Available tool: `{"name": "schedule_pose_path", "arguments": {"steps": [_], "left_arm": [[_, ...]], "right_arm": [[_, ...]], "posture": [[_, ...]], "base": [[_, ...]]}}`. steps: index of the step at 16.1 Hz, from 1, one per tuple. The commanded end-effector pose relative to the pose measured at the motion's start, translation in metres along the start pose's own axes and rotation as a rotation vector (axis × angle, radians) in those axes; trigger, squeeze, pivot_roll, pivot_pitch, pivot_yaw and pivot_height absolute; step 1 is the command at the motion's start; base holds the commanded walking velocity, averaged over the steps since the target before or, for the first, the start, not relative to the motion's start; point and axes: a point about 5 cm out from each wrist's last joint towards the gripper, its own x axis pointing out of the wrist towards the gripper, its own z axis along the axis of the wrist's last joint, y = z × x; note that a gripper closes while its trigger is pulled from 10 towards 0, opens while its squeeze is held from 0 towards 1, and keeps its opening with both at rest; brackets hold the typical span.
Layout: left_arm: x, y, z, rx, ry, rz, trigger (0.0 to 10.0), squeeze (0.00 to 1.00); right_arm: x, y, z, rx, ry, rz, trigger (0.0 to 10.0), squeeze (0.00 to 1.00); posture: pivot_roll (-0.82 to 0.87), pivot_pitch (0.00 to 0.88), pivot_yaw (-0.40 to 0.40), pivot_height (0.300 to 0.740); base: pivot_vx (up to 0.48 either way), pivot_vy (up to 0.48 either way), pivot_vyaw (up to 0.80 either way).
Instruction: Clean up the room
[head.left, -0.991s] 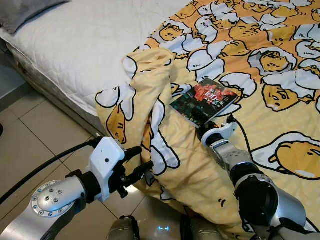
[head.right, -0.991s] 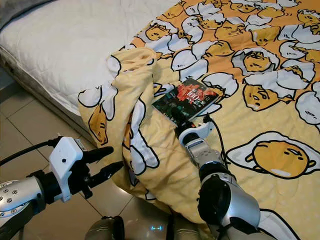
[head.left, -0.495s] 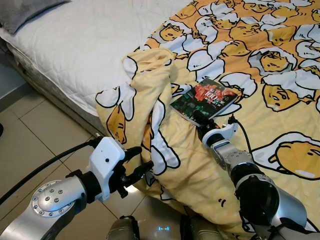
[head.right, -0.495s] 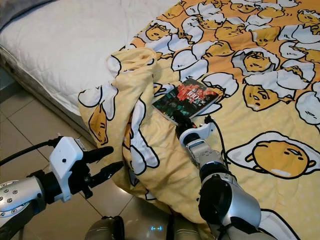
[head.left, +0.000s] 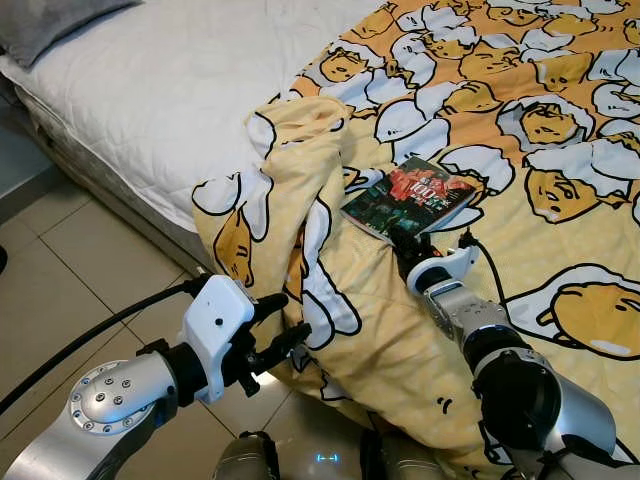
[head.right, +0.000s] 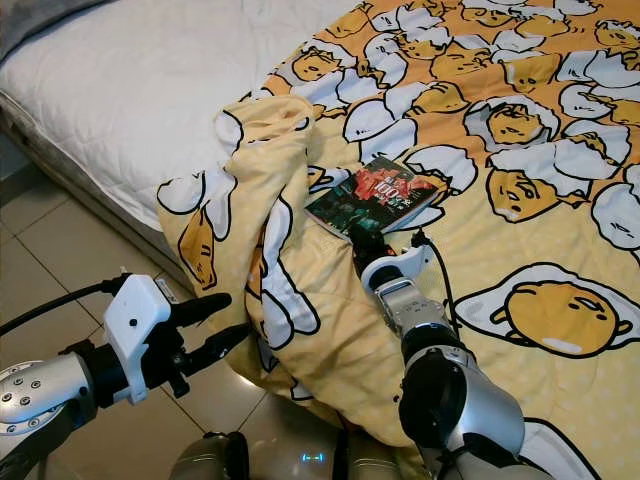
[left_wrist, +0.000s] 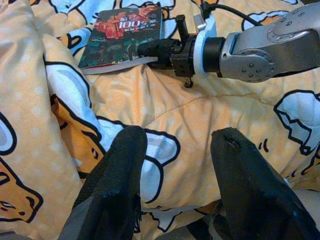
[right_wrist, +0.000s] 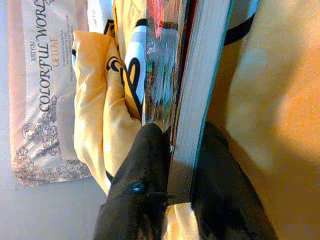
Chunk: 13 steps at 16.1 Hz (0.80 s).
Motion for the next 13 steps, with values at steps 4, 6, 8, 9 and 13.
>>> {"name": "schedule_pose_path", "arguments": {"steps": [4, 6, 8, 9, 13], "left_arm": [[0.002, 0.0, -0.003, 0.001, 0.008, -0.001, 10.0, 0.0], [0.004, 0.001, -0.003, 0.005, 0.006, 0.003, 10.0, 0.0], [0.005, 0.003, -0.003, 0.007, -0.001, 0.013, 10.0, 0.0], [0.009, 0.008, -0.002, 0.013, -0.021, 0.044, 10.0, 0.0], [0.021, 0.029, 0.0, -0.008, -0.052, 0.178, 10.0, 0.0]], "right_arm": [[0.0, -0.001, -0.004, -0.001, 0.014, -0.012, 0.0, 0.0], [0.001, 0.0, -0.005, -0.063, 0.04, -0.009, 0.0, 0.0], [0.002, 0.003, -0.005, -0.15, 0.076, 0.011, 0.0, 0.0], [0.005, 0.014, -0.003, -0.325, 0.133, 0.074, 0.0, 0.0], [0.007, 0.042, 0.026, -0.403, 0.079, 0.231, 0.0, 0.0]], "posture": [[0.14, 0.194, 0.028, 0.74], [0.13, 0.182, 0.024, 0.74], [0.12, 0.167, 0.019, 0.74], [0.11, 0.145, 0.009, 0.74], [0.07, 0.077, 0.007, 0.74]], "base": [[0.0, 0.0, 0.0], [0.0, 0.0, 0.0], [0.0, 0.0, 0.0], [0.0, 0.0, 0.0], [0.0, 0.0, 0.0]]}}
